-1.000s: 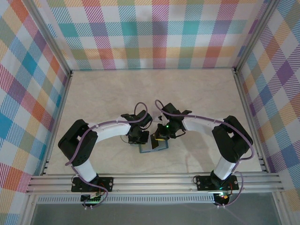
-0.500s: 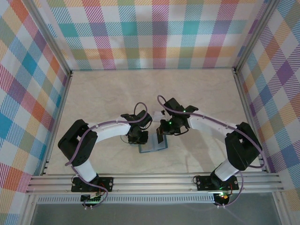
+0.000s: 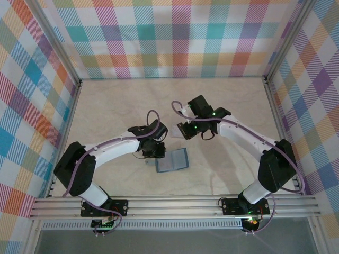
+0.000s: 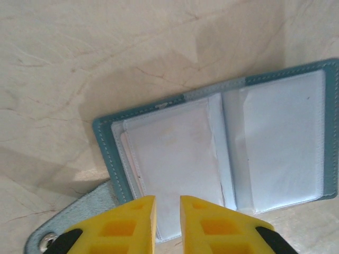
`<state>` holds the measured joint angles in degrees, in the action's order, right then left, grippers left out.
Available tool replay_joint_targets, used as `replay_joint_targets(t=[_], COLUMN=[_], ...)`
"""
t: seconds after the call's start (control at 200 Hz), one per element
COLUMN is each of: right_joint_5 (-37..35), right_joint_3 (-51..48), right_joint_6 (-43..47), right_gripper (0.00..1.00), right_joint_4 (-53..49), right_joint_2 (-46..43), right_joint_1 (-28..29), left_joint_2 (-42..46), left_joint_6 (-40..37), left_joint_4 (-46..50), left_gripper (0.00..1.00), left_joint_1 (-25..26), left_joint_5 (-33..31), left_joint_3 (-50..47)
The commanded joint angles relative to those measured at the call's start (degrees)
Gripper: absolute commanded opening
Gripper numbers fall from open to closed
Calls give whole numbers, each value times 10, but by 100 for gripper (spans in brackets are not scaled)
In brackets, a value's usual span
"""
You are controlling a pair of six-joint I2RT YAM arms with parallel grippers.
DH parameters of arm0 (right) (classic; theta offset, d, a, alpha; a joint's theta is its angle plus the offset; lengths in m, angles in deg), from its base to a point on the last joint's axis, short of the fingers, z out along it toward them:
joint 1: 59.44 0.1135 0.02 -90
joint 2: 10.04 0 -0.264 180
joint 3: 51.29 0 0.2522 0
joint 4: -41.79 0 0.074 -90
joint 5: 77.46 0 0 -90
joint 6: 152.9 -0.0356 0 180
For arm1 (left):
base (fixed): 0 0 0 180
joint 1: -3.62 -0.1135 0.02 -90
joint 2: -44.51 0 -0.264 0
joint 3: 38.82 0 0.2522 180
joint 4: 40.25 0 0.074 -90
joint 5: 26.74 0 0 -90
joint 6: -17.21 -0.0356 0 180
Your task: Take the credit cards out of the card holder
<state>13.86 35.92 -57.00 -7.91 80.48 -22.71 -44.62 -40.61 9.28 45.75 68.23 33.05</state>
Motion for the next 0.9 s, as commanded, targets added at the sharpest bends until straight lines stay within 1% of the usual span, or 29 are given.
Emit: replay_joint_targets(t=[0.0,0.18,0.275,0.42,0.72,0.895], right_joint_5=[-58,-36,-20,-25,-28,-16], right_joint_3=[44,118,151,193,272,301], right_joint_6=[173,290,338,391,421,428], right_gripper=[0,0,0,0,0,0], right_joint_4=[-16,-52,-78,-105,-130,-160], right_joint_2=[32,88,116,157,242,283], right_joint_1=[-8,-32,-38,-41,-47,-48], left_joint_2=[30,61,76,94,103,106], left_joint_6=[11,13,15,14,13,13], left_joint_4=[2,4,5,9,21,28], left_gripper=[20,22,22,23,23,24], left_joint_1=[-20,-40,-49,-61,-68,-69], left_joint_5=[1,1,3,5,5,4], left_joint_3=[-23,-53,-68,-81,-79,-80])
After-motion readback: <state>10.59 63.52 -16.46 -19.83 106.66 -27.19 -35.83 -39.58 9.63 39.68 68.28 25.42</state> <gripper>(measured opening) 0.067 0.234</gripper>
